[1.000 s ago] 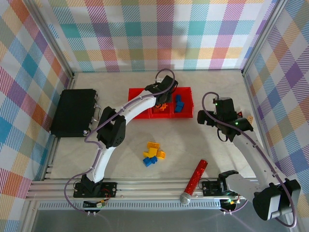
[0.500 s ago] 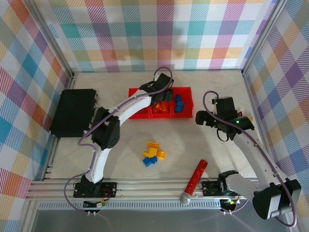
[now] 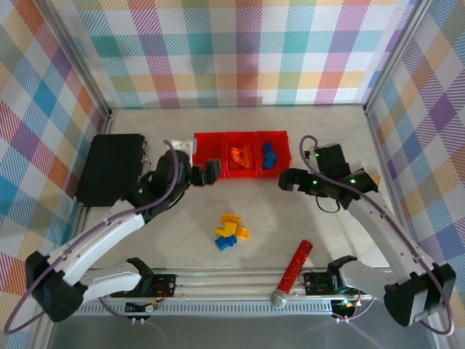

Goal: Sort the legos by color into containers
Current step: Move the lego to the bottom-center of the table.

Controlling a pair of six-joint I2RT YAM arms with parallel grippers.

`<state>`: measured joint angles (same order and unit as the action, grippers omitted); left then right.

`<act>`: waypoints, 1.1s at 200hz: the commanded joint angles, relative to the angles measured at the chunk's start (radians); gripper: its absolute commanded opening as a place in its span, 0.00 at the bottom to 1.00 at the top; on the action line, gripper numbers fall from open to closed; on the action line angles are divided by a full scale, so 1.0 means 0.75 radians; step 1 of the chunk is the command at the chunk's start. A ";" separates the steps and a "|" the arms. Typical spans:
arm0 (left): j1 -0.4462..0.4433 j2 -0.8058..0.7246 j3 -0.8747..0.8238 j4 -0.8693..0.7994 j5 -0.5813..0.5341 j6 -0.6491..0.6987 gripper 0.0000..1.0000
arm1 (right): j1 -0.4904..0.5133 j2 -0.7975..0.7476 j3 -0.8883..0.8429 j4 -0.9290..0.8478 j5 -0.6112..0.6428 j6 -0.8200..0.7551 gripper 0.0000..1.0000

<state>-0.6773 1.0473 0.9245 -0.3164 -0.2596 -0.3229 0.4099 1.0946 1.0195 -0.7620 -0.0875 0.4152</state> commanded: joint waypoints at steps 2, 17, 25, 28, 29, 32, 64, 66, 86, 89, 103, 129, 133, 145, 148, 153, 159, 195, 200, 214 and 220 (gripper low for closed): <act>0.000 -0.205 -0.159 -0.099 0.029 -0.099 1.00 | 0.166 0.123 0.065 0.031 -0.029 0.055 0.98; -0.001 -0.329 -0.240 -0.156 0.013 -0.135 1.00 | 0.264 0.225 0.082 0.054 -0.010 0.061 0.98; 0.000 -0.388 -0.272 -0.189 -0.012 -0.157 1.00 | 0.313 0.287 0.094 0.066 0.002 0.060 0.98; -0.001 -0.408 -0.284 -0.199 -0.022 -0.162 1.00 | 0.332 0.313 0.101 0.067 0.008 0.060 0.98; -0.001 -0.416 -0.288 -0.201 -0.023 -0.164 1.00 | 0.336 0.321 0.103 0.066 0.010 0.061 0.98; -0.001 -0.435 -0.300 -0.212 -0.029 -0.168 1.00 | 0.354 0.347 0.112 0.066 0.019 0.063 0.98; 0.000 -0.597 -0.382 -0.275 -0.088 -0.220 1.00 | 0.506 0.612 0.227 0.049 0.091 0.111 0.97; -0.001 -0.603 -0.388 -0.275 -0.089 -0.221 1.00 | 0.513 0.625 0.238 0.045 0.097 0.120 0.97; 0.000 -0.656 -0.411 -0.291 -0.113 -0.237 1.00 | 0.572 0.746 0.308 0.002 0.156 0.224 0.95; -0.001 -0.661 -0.414 -0.294 -0.115 -0.240 1.00 | 0.577 0.757 0.309 0.000 0.162 0.245 0.94; -0.001 -0.673 -0.417 -0.308 -0.121 -0.238 1.00 | 0.600 0.778 0.290 0.021 0.163 0.330 0.91; -0.001 -0.674 -0.418 -0.332 -0.125 -0.235 1.00 | 0.647 0.765 0.223 0.038 0.193 0.448 0.86; 0.000 -0.674 -0.420 -0.335 -0.127 -0.233 1.00 | 0.654 0.762 0.213 0.037 0.198 0.461 0.85; -0.001 -0.676 -0.427 -0.337 -0.127 -0.232 1.00 | 0.677 0.758 0.183 0.046 0.205 0.500 0.83; -0.001 -0.677 -0.429 -0.335 -0.128 -0.232 1.00 | 0.681 0.759 0.178 0.051 0.205 0.506 0.83; -0.001 -0.676 -0.432 -0.334 -0.127 -0.230 1.00 | 0.690 0.760 0.170 0.055 0.205 0.519 0.82; -0.001 -0.677 -0.436 -0.333 -0.126 -0.228 1.00 | 0.701 0.766 0.161 0.062 0.204 0.532 0.81; -0.001 -0.674 -0.447 -0.326 -0.127 -0.219 1.00 | 0.733 0.805 0.142 0.069 0.211 0.583 0.80; 0.000 -0.674 -0.447 -0.327 -0.126 -0.218 1.00 | 0.734 0.807 0.142 0.073 0.211 0.585 0.79; 0.000 -0.674 -0.449 -0.329 -0.126 -0.216 1.00 | 0.737 0.814 0.144 0.075 0.212 0.587 0.78; -0.001 -0.674 -0.449 -0.329 -0.128 -0.215 1.00 | 0.738 0.818 0.146 0.071 0.214 0.589 0.77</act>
<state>-0.6773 0.5522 0.5949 -0.5510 -0.3351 -0.4862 0.9573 1.6901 1.1366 -0.7113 0.0563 0.8173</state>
